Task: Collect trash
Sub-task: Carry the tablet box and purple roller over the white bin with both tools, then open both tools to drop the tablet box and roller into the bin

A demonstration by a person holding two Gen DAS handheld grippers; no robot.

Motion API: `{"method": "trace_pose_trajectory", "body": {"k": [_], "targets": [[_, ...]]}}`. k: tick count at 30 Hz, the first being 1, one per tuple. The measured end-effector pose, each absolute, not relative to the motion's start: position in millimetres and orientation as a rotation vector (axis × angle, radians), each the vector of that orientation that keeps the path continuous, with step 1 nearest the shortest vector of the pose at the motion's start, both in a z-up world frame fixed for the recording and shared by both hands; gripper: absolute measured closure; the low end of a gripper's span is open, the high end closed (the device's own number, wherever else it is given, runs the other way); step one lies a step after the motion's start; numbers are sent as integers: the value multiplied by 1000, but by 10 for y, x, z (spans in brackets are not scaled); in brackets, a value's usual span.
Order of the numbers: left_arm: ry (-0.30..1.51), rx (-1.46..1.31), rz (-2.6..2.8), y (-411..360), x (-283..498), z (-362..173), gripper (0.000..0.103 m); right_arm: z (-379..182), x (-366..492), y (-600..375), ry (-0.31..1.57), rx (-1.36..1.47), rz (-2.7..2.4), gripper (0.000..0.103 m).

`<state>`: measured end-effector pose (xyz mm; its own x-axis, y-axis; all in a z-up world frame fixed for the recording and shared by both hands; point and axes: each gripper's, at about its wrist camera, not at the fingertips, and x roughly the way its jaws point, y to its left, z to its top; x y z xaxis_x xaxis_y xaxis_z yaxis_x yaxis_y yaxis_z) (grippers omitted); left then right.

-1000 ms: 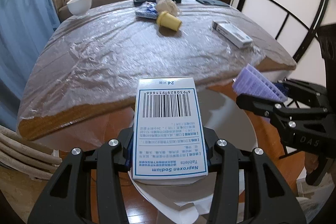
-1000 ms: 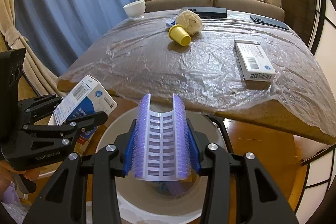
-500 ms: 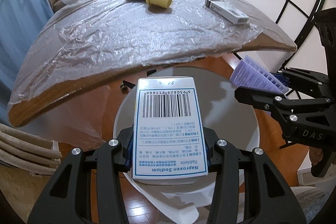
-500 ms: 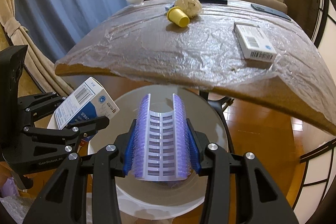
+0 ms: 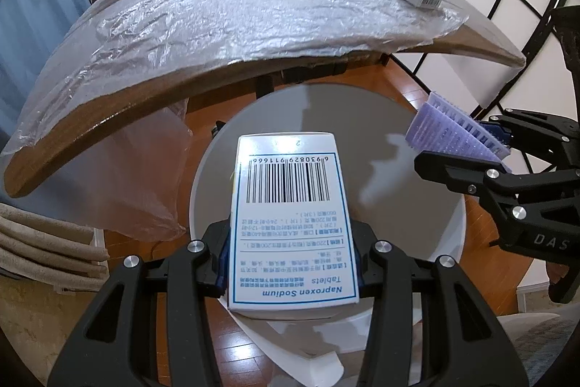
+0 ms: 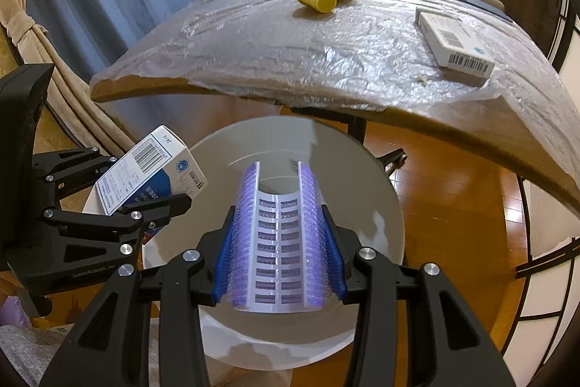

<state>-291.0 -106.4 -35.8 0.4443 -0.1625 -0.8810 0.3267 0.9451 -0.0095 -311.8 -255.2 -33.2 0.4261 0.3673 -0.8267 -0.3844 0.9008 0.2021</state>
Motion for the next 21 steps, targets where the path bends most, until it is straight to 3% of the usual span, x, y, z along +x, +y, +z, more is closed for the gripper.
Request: {"method": "trace_pose_trajectory", "body": {"k": [21], "targets": [[1141,221,-307,-1080,-2850,-694,55,-628,-2926,-2478,1102,-27,451,61]]}}
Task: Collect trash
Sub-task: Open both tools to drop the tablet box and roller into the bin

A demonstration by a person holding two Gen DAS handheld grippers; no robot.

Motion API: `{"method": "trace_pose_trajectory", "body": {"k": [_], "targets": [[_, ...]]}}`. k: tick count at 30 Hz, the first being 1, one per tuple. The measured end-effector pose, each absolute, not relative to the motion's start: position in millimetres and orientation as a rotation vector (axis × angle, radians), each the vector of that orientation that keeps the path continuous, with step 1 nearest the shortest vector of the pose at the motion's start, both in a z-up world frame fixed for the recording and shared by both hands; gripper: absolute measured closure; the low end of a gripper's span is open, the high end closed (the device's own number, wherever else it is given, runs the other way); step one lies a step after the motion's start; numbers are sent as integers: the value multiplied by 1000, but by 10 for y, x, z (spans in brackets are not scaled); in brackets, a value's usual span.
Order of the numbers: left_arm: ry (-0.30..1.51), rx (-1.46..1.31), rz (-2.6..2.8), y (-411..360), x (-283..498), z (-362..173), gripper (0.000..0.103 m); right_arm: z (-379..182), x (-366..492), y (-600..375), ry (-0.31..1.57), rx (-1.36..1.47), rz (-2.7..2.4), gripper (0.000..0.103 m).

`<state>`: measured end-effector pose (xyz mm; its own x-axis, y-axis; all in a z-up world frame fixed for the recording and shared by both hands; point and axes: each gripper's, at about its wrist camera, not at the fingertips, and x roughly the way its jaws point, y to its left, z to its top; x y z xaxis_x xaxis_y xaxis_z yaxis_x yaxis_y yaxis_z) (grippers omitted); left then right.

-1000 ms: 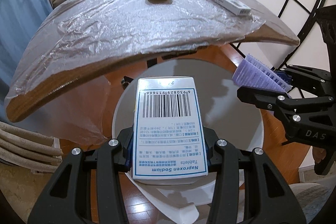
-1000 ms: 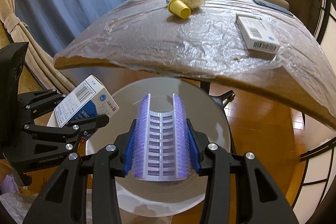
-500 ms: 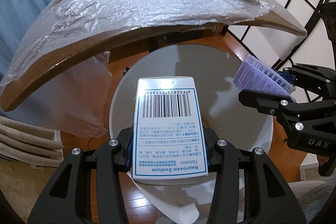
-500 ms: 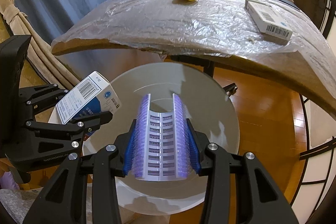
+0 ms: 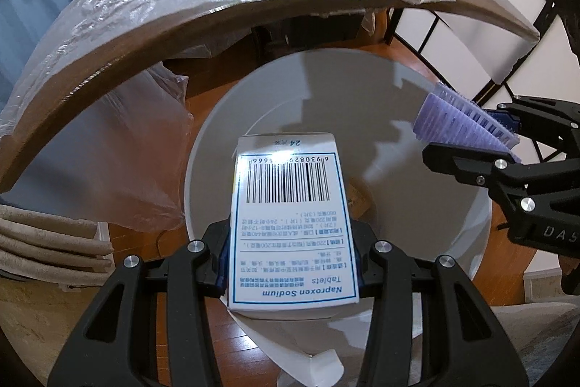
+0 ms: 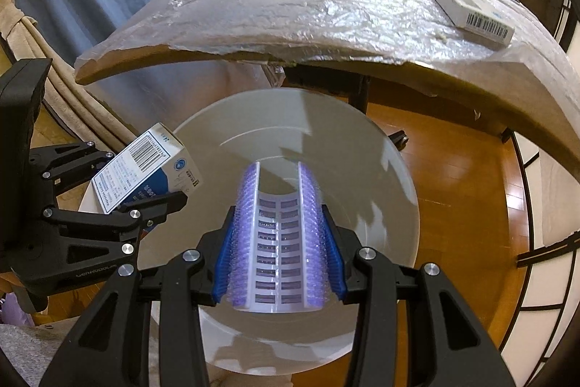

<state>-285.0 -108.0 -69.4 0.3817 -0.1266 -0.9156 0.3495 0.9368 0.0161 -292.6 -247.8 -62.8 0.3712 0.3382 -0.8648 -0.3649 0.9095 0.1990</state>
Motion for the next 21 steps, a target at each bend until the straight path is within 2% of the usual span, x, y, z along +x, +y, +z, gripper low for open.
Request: {"method": "trace_pose_trajectory", "body": {"k": [21], "targets": [[1168,264,-331,-1153,-2669,-832,55,-760,-2803,-2510,1135,-36,436,61]]}}
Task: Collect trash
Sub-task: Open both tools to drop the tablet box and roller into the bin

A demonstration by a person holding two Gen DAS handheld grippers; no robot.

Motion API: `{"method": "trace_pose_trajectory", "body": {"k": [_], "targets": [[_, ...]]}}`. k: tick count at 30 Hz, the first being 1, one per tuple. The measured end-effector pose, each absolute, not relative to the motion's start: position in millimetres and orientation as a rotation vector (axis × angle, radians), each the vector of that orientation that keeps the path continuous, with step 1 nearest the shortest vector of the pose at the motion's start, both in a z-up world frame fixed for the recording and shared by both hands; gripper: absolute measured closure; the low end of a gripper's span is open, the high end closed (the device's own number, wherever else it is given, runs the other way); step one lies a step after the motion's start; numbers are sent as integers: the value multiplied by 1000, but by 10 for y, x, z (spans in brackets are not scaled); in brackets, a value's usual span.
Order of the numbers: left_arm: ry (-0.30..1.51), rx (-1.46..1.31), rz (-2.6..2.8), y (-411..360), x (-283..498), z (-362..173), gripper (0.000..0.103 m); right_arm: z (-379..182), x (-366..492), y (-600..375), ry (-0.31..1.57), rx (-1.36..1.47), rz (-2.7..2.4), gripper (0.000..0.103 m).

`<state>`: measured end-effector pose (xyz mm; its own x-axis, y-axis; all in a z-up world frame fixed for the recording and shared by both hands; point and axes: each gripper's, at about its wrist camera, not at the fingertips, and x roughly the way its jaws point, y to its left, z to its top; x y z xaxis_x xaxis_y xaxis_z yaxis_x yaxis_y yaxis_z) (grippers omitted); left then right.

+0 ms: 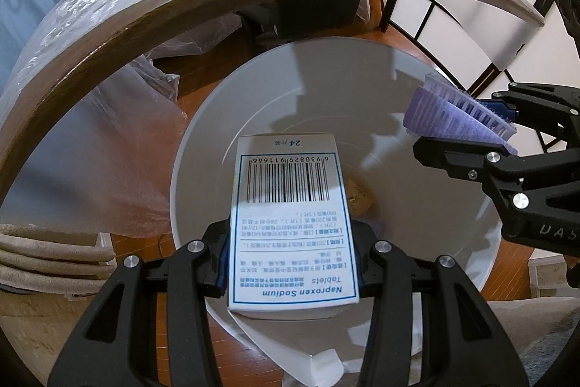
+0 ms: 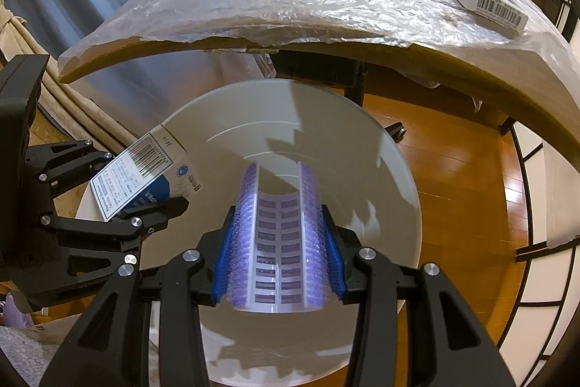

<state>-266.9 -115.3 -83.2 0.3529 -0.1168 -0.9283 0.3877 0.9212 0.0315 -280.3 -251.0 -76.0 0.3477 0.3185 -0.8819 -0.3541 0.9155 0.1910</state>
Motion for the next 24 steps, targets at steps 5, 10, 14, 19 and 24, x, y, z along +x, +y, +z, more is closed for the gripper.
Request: {"method": "trace_pose_trajectory", "body": {"k": [5,10,14,19,24], "targets": [[1173,271,-333,-1162,-2621,-852,55,-782,-2785,-2519,1139,-39,438,61],[1176,284,-337,-1182,-2574,-870,55,-799,-2765,-2547,1146,-39,435,61],[1174,298,-336,-1204,-2576,-867,55,-815,-2756,-2558,1152,-38,432,61],[1173,304,-338,-1217,-2579,-865,55,-828,-2740,-2554,1161,-42,430,61],[1174,312,-340,-1219,-2569,-876,55,-846,-2741,-2560,1166,-39,427,61]]}}
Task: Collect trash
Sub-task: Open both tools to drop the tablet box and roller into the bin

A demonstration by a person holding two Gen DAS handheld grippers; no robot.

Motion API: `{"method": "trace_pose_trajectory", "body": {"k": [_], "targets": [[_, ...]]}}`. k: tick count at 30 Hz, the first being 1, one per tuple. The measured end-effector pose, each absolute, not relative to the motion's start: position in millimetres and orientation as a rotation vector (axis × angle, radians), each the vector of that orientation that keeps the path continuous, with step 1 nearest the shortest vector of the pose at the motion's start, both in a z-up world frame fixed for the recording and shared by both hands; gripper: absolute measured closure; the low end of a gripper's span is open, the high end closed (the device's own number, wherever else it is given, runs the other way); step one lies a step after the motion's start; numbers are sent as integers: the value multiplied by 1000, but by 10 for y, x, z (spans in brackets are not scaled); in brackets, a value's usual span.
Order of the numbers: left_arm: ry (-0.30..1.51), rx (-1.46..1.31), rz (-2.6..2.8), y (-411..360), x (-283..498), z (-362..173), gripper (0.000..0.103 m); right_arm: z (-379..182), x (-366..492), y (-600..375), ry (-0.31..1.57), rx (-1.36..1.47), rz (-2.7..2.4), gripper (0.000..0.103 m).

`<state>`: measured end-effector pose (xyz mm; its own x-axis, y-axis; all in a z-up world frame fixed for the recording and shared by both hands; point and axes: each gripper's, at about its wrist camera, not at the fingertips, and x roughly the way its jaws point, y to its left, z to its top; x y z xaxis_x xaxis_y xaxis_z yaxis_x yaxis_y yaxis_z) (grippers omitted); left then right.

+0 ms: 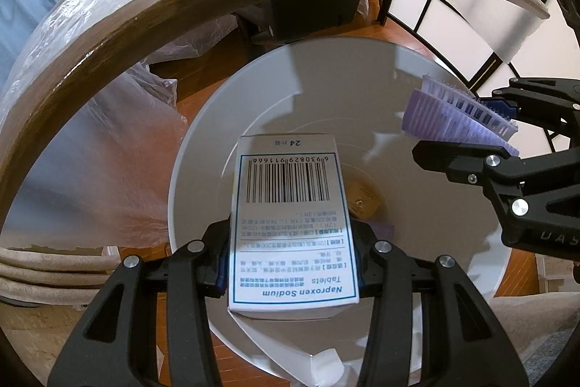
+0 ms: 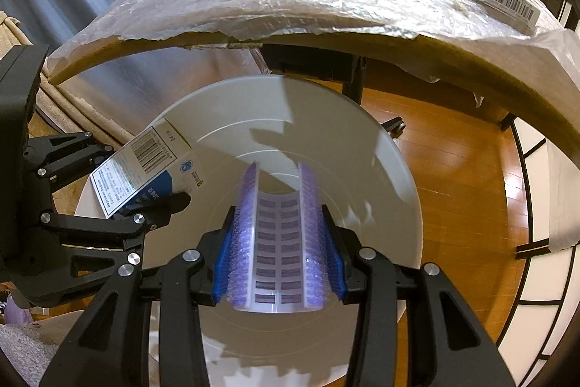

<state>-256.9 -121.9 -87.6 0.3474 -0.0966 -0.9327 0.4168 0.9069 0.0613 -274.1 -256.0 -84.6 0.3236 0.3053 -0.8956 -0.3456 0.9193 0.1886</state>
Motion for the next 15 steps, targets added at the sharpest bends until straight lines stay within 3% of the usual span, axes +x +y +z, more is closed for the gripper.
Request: {"method": "trace_pose_trajectory", "body": {"k": [15], "targets": [[1176,319,-350,-1249,-2539,-875,55,-866,-2723,-2590,1168,-38,421,61]]}}
